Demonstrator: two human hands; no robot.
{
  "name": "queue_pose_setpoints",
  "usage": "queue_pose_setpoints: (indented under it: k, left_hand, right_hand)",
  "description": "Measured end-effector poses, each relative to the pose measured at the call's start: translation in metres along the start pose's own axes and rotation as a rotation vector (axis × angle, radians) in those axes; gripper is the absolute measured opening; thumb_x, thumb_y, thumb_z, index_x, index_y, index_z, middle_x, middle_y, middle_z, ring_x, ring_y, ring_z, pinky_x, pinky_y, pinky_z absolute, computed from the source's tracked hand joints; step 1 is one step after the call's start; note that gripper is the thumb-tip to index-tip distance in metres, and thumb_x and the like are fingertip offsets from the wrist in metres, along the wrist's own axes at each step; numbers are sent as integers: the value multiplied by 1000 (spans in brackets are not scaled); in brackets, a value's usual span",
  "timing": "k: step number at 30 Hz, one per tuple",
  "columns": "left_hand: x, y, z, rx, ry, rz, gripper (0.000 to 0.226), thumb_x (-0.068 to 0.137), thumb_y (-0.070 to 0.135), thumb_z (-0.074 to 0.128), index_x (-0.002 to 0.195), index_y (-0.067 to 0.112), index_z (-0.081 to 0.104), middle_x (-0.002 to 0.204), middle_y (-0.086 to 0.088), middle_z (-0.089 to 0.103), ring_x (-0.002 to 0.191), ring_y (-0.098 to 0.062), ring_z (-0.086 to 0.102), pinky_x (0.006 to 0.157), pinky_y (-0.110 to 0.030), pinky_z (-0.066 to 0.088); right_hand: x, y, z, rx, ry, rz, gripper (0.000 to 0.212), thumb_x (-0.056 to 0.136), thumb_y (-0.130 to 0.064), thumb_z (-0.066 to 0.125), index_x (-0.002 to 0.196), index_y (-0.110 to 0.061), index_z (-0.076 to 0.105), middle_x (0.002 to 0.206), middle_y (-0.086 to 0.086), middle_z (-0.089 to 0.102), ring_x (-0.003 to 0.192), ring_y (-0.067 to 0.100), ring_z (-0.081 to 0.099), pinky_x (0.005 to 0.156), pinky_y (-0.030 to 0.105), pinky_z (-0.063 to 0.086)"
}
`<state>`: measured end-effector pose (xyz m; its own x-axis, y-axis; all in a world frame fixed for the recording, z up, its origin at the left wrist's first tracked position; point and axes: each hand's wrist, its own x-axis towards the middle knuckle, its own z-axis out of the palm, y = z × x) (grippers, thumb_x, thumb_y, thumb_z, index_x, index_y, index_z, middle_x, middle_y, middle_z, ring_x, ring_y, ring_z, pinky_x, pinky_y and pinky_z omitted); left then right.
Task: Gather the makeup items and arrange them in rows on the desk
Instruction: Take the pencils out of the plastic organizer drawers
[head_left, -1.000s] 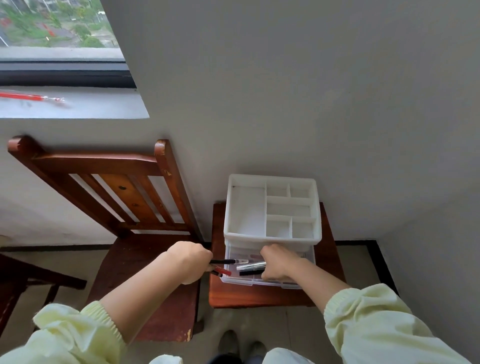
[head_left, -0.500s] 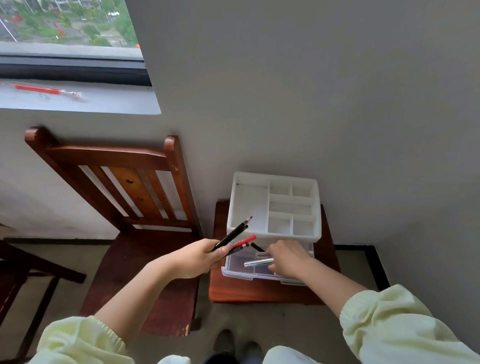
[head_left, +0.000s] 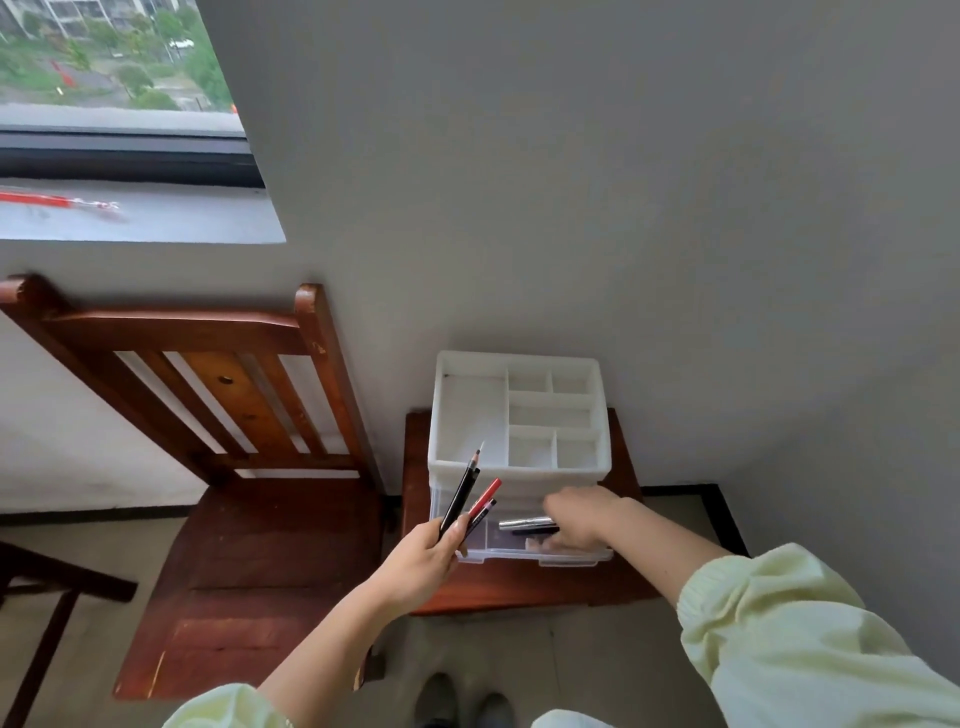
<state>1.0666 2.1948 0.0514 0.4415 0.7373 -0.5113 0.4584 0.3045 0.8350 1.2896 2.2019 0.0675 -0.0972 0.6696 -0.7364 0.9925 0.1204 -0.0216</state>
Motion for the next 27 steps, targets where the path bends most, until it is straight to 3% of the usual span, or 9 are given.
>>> queue_pose_setpoints:
  k: [6,10,14,19,23,27]
  left_hand:
    - [-4,-10,-3,50,38,26,39,101,42,38,79,13,51,50,11,38,43,-4,32,45,-18,27]
    - [-7,-13,-2,36,51,29,36,101,41,40,80,14,51,49,12,39,43,-2,33,45,-16,28]
    - [-9,-16,-4,39,43,41,35,100,42,41,84,13,51,51,12,37,45,-2,32,46,-16,28]
    - [-8,-17,-5,106,121,50,36,100,44,40,80,15,45,63,6,41,53,-7,37,50,-17,34]
    - [-11,-16,-7,93,142,73,34,101,38,41,80,12,45,62,1,51,54,-10,51,53,-21,44]
    - [-10,-21,-2,185,118,91,35,101,38,40,92,8,53,69,3,52,57,-7,43,52,-18,37]
  right_hand:
    - [6,-1,8,20,44,33,48,92,-55,52,107,-9,56,89,5,52,79,22,49,66,31,39]
    - [14,-4,10,-44,72,43,24,89,-33,62,100,-11,59,88,6,55,78,22,53,68,31,45]
    - [15,-6,13,-27,155,38,27,87,-32,63,102,-10,60,94,5,61,84,24,58,70,30,47]
    - [-1,0,12,-25,301,-12,37,92,-38,47,117,-12,55,111,9,65,99,28,61,73,35,43]
    - [-33,2,9,57,296,-31,28,95,-34,44,111,-11,51,103,11,65,80,25,54,65,32,35]
    - [-59,-2,31,299,316,-5,18,95,-36,44,93,-18,43,83,3,61,71,23,55,60,33,38]
